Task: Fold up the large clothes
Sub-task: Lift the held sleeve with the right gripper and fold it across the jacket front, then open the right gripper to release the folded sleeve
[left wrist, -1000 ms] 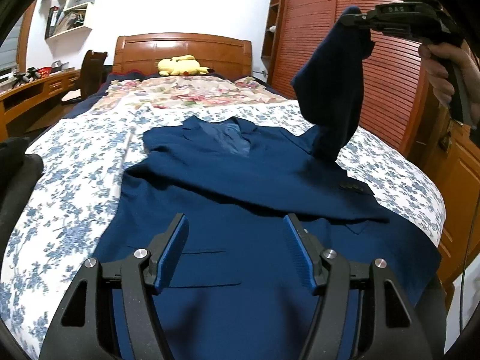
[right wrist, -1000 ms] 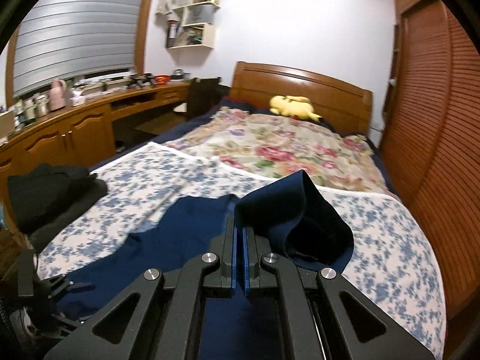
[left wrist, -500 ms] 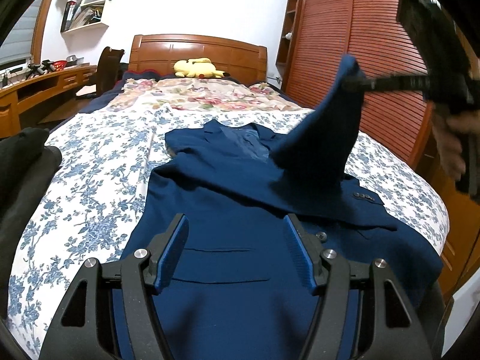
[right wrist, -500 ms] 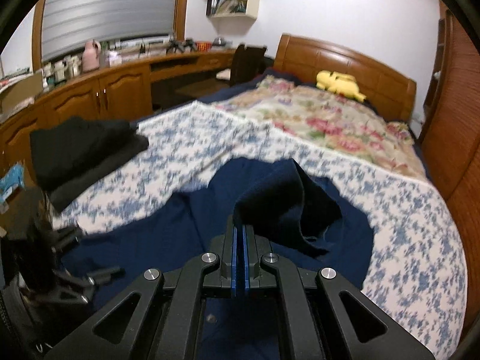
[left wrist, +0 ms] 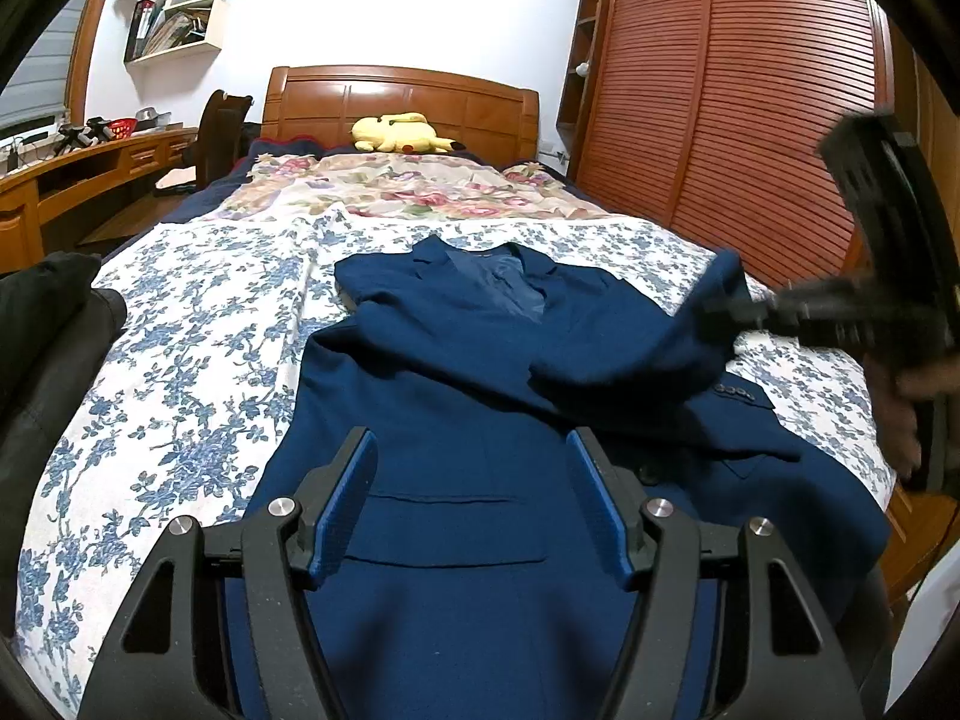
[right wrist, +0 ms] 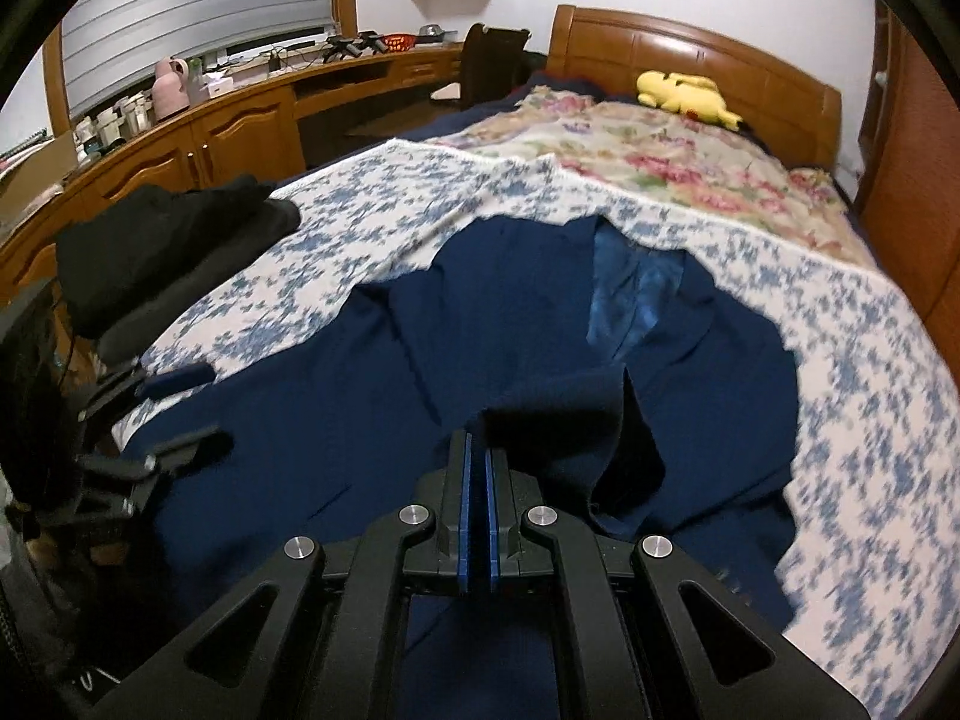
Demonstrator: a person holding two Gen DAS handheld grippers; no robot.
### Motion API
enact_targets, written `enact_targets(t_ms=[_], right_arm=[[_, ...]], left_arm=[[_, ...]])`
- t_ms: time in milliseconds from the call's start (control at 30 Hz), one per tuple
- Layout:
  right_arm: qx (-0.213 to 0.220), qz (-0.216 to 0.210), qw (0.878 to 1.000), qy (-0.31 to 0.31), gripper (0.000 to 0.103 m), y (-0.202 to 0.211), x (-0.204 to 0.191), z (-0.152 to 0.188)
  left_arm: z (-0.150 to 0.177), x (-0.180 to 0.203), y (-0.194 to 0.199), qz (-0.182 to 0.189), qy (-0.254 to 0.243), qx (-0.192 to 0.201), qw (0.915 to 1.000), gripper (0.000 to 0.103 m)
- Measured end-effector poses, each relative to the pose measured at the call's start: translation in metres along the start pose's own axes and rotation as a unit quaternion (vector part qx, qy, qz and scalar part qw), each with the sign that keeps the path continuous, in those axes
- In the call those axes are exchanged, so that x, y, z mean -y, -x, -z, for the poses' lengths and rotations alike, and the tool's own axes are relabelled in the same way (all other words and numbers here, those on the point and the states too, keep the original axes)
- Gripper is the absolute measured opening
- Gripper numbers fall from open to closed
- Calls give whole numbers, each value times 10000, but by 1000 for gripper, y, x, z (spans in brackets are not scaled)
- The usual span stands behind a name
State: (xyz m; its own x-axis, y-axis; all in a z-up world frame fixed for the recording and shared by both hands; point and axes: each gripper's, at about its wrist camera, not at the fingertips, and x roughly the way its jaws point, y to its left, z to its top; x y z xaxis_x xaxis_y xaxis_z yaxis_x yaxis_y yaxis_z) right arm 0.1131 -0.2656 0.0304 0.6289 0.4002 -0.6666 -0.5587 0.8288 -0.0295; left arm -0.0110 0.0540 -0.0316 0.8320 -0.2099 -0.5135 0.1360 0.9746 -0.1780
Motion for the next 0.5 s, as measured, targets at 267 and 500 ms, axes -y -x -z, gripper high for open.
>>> enact_targets(t_ms=[267,500], right_arm=[[-371,-188,9988,-256,3,-26,-12,33],[-464,-76,9983,-339,17,-22,-19,39]], left_arm=[[1,-3,0,-24,47,-7,10000,66],[1,-1,-2,-23,17,-27,10000,66]])
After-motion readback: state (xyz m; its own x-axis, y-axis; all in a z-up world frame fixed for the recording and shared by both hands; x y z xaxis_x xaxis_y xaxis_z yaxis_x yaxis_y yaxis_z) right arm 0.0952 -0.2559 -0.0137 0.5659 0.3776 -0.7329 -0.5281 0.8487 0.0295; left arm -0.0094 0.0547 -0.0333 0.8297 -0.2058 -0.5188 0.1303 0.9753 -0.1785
